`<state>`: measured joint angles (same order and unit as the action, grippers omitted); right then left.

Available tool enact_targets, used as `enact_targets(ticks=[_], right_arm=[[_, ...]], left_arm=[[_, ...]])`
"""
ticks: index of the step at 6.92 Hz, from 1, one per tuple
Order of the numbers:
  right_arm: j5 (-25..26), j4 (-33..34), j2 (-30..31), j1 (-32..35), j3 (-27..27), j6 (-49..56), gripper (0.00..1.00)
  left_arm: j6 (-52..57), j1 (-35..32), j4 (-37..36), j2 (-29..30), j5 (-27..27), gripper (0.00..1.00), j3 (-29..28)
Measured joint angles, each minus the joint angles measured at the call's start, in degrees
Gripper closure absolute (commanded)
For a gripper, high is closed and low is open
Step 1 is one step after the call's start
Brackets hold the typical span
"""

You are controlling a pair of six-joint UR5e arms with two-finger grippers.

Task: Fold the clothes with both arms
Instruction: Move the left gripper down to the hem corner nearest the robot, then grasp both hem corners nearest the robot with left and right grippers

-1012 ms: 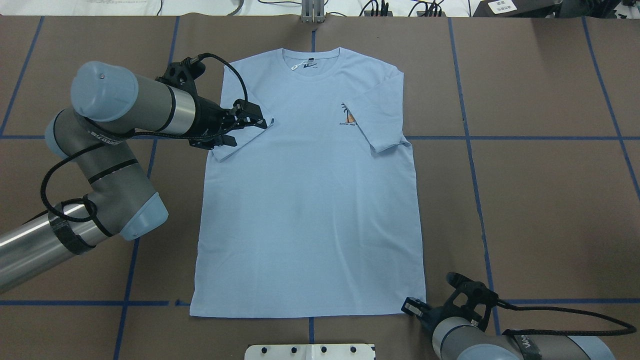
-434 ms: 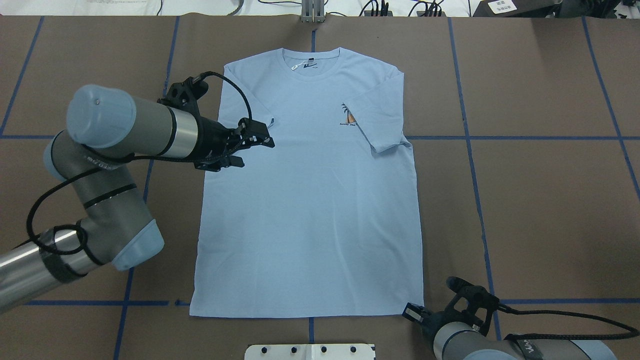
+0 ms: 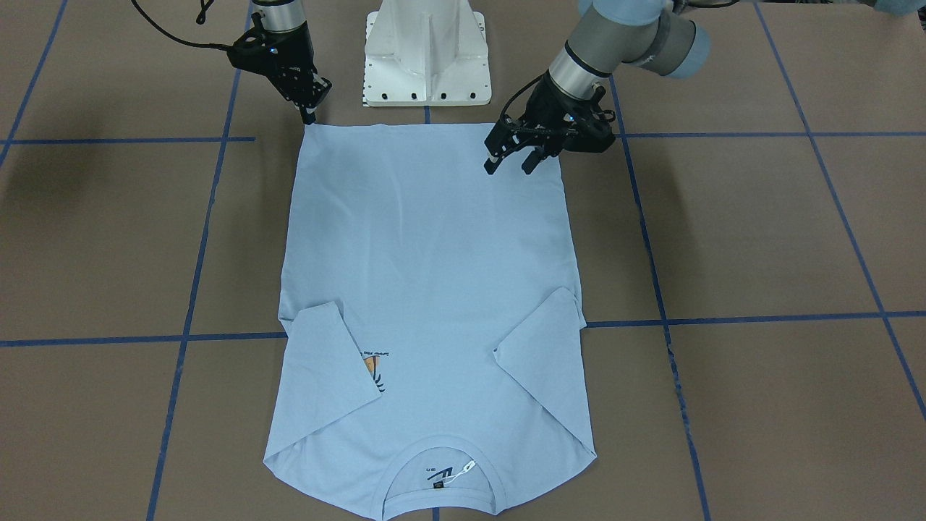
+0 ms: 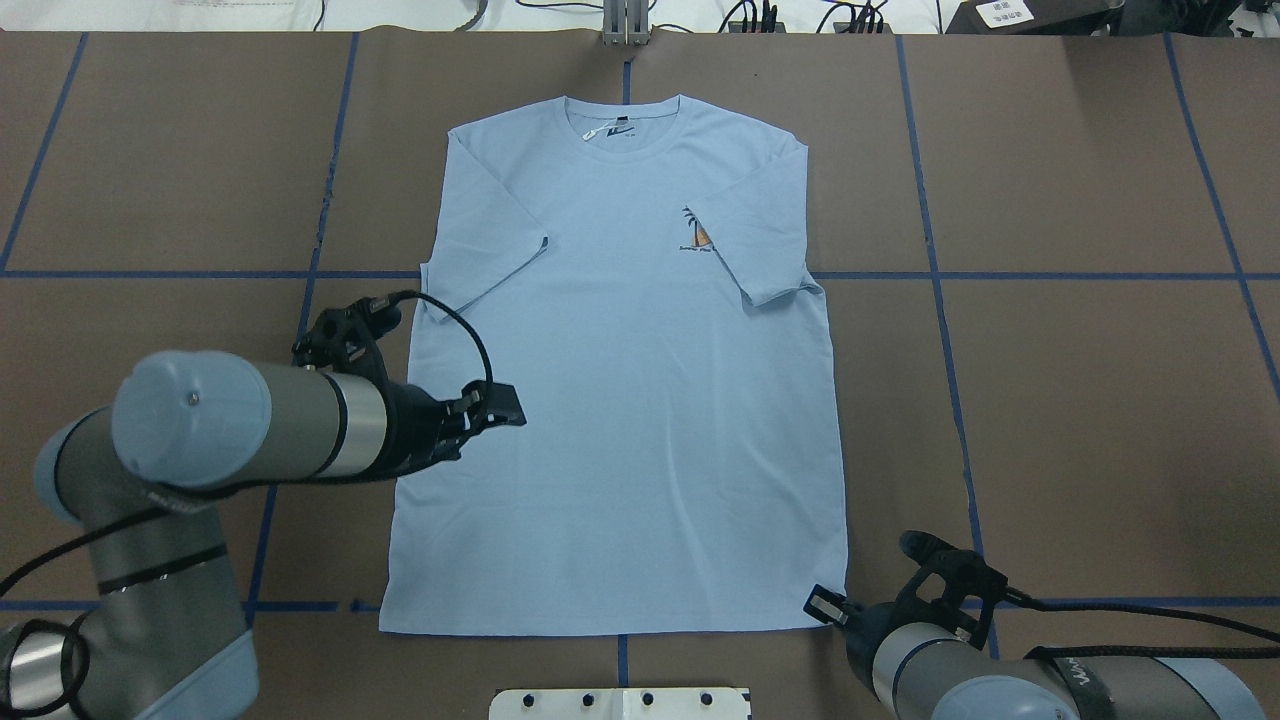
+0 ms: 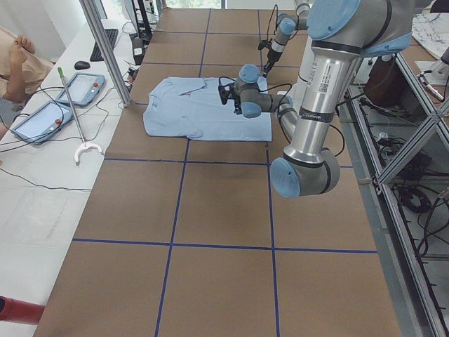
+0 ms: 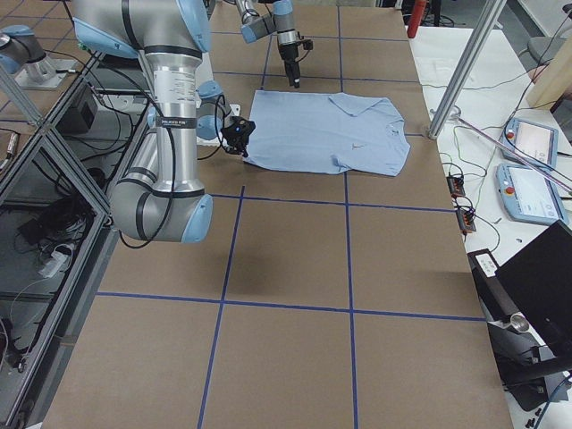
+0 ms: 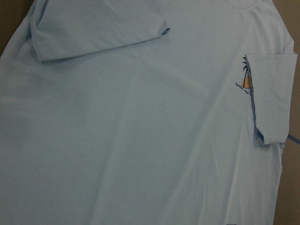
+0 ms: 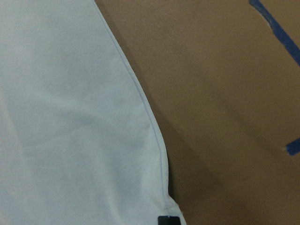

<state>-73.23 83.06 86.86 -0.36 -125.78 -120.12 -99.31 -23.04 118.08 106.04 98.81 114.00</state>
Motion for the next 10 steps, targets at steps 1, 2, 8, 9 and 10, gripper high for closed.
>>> enact_targets(ticks=[1,2,8,9,10], right_arm=[[-0.5,0.0,0.0,0.8,-0.3,0.1,1.00],[-1.1,0.0,0.1,1.4,-0.5,0.1,1.00],[-1.7,0.0,-0.1,1.9,-0.6,0.1,1.00],[-1.7,0.0,0.0,1.9,-0.6,0.1,1.00],[-1.7,0.0,0.0,1.9,-0.5,0.1,1.00]], left_arm=[[-1.5,4.0,-3.8,-4.0,-4.1,0.18,4.2],[-3.3,7.0,-5.3,-8.0,-7.1,0.21,6.9],[-8.7,16.3,-8.8,-13.4,-11.7,0.35,6.4],[-8.7,16.9,-8.8,-13.3,-11.7,0.39,5.7],[-8.8,17.2,-8.8,-13.3,-11.7,0.44,5.3]])
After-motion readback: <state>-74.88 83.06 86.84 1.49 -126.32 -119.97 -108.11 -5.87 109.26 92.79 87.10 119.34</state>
